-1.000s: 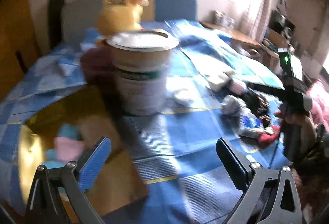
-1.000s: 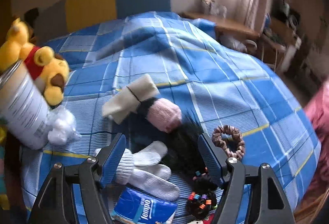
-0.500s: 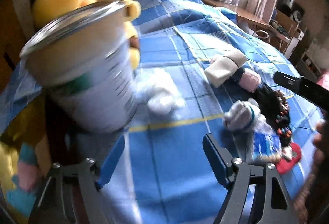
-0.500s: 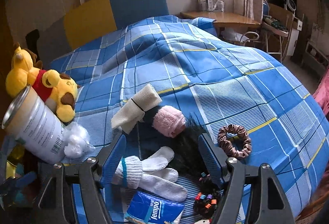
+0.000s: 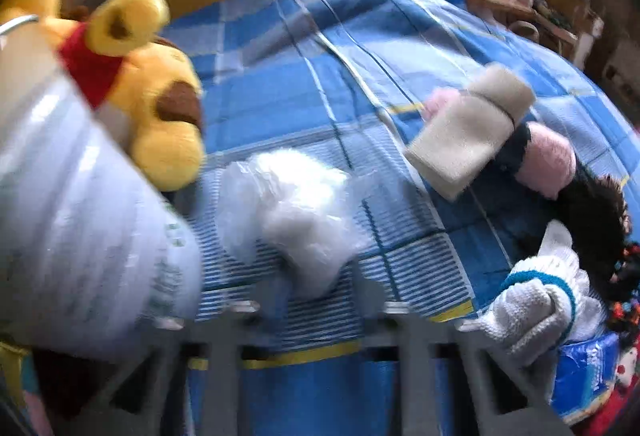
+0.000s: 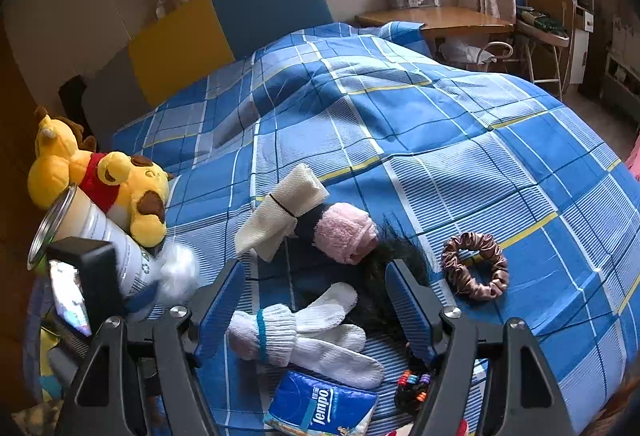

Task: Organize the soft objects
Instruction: 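Grasp the clear plastic bag with the left gripper, then grasp the beige rolled cloth with the right gripper while the left holds the bag, then carry the plastic bag into the gold tray and open the left gripper while the right carries the cloth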

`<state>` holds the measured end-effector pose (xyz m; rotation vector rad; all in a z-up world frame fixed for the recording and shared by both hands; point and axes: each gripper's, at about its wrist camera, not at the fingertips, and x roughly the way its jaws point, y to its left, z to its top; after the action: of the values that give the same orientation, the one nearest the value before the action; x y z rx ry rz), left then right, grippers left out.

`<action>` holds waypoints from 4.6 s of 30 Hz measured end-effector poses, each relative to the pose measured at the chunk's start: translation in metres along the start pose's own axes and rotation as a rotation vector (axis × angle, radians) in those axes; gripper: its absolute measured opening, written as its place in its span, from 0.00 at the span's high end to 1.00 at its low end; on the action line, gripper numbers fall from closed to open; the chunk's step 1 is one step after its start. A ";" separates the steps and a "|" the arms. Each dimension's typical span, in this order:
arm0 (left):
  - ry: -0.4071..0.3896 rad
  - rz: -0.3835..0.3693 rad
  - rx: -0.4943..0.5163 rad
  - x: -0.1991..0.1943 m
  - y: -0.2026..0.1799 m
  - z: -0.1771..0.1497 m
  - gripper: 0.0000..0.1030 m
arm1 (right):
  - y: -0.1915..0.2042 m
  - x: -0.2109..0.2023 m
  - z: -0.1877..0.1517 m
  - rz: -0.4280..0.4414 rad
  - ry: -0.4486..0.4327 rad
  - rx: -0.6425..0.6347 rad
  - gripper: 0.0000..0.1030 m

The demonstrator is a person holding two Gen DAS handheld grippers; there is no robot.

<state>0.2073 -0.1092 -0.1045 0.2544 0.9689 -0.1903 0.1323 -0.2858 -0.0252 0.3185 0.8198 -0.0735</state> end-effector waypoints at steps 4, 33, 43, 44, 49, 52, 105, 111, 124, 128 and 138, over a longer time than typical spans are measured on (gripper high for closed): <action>-0.047 -0.184 -0.027 -0.022 -0.001 -0.008 0.80 | -0.003 0.001 0.000 -0.010 -0.002 0.007 0.28; -0.027 -0.217 0.050 -0.047 -0.003 -0.064 0.69 | -0.036 0.009 0.000 0.066 0.037 0.184 0.28; -0.090 -0.184 -0.011 -0.067 0.019 -0.120 0.70 | -0.018 0.018 -0.001 0.211 0.090 0.182 0.28; -0.099 -0.171 0.003 -0.066 0.016 -0.120 0.70 | -0.016 0.023 -0.001 0.227 0.112 0.198 0.28; -0.137 -0.164 0.018 -0.063 0.013 -0.122 0.70 | -0.003 0.056 0.012 0.260 0.186 0.295 0.28; -0.148 -0.193 -0.002 -0.065 0.020 -0.125 0.70 | 0.002 0.076 0.025 0.202 0.182 0.335 0.27; -0.114 -0.253 -0.073 -0.095 0.046 -0.123 0.75 | 0.079 0.115 -0.034 0.068 0.365 -0.279 0.68; -0.183 -0.253 -0.149 -0.135 0.080 -0.128 0.75 | 0.083 0.109 -0.040 0.044 0.334 -0.310 0.68; -0.258 -0.020 -0.497 -0.192 0.248 -0.156 0.74 | 0.088 0.106 -0.045 0.001 0.291 -0.304 0.67; -0.233 0.103 -0.583 -0.190 0.306 -0.181 0.74 | 0.082 0.102 -0.035 0.006 0.299 -0.225 0.72; -0.079 0.155 -0.624 -0.148 0.352 -0.236 0.55 | 0.109 0.071 0.057 -0.055 0.174 -0.155 0.73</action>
<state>0.0352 0.3035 -0.0641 -0.2503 0.8812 0.2443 0.2414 -0.1958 -0.0134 0.1573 1.0011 -0.0335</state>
